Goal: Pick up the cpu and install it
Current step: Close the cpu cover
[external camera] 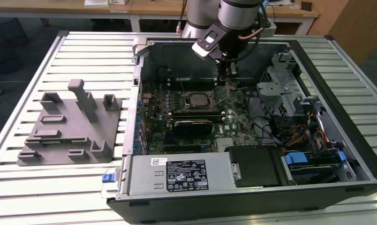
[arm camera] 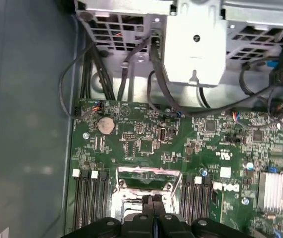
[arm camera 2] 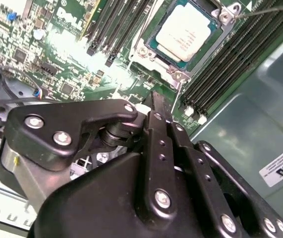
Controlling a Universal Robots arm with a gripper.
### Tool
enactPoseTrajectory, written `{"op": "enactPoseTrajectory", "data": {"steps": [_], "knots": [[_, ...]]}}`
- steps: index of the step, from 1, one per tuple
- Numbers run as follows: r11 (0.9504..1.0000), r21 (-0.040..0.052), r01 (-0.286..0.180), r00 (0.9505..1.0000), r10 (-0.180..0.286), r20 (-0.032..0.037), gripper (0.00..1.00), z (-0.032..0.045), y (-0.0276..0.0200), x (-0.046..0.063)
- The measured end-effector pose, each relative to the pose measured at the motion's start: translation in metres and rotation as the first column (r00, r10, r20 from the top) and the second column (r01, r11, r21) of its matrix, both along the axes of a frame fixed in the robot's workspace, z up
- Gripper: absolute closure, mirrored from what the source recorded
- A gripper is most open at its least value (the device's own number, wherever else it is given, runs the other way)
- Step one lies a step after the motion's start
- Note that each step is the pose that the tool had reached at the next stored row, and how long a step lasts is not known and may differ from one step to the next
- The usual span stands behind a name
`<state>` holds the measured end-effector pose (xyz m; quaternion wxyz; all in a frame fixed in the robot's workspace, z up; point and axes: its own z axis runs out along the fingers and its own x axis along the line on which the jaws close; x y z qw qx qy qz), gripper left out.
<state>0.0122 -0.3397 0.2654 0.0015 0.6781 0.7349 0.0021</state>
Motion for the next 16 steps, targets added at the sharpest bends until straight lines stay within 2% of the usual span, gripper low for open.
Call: {"op": "enactPoseTrajectory", "data": {"steps": [3, 9, 16], "knots": [[0.9998, -0.0003, -0.021, 0.9998, 0.021, -0.0001, 0.89, -0.0012, 0.0008, 0.001], [0.9998, -0.0001, -0.021, 0.9998, 0.021, -0.0002, 0.89, -0.0038, 0.0069, 0.010], [0.9998, -0.0002, -0.022, 0.9998, 0.022, -0.0003, 0.89, -0.0055, 0.0073, 0.020]]}}
